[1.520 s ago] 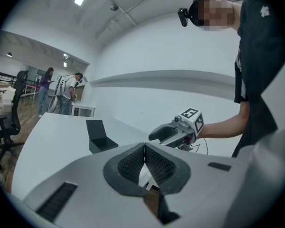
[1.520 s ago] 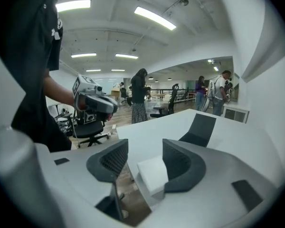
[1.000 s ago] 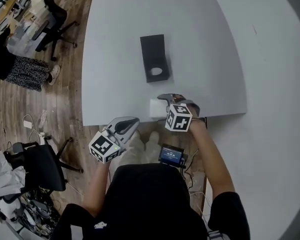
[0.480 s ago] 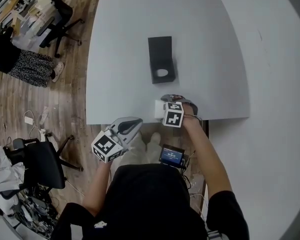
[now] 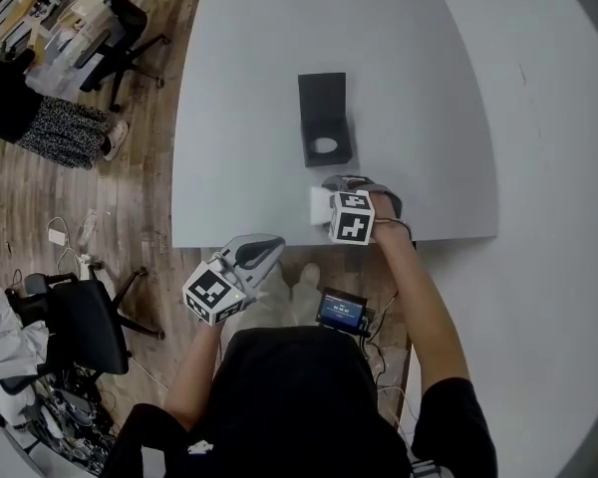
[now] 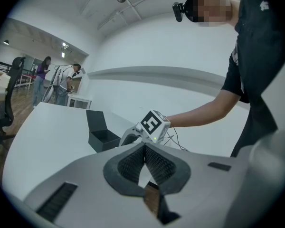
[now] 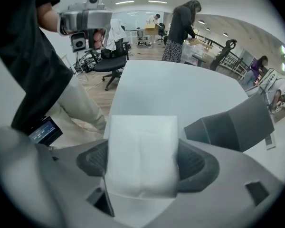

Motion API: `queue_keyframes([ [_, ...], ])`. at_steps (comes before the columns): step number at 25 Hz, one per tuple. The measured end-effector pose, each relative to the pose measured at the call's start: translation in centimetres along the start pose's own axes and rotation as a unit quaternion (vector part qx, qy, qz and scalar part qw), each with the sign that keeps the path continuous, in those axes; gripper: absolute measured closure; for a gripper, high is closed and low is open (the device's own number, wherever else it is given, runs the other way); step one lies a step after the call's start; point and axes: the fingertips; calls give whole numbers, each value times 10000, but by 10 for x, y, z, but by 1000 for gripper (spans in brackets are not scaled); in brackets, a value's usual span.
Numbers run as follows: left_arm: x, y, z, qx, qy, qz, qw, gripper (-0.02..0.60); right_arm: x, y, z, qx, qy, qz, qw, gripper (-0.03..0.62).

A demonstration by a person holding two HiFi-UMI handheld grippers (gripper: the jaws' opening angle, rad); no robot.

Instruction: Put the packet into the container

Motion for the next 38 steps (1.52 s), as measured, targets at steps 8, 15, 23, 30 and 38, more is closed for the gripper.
queue_keyframes([
  [8,3,12,19,-100,-180,16,9998,574,-24,-90,7,-413,39,-339,9986,168],
  [15,2,29,25,-96,-165,131,9997,574,-18,-155,14,-541,68,-525,9971,168],
  [23,-13,53,31,-117,-228,370,9990,574,8,-166,15,-726,224,-219,9969,168],
  [30,-15,58,23,-248,-178,431,9986,574,27,-164,4,-634,261,-85,9976,168],
  [38,-13,60,17,-316,-223,475,9981,574,35,-165,2,-689,290,40,9972,166],
])
Point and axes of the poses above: the fingertips, and each gripper's own axes: x forward along the fingers, y to its left, z out of its top, and after that the axes turned 15 degrees about -z, right-handed
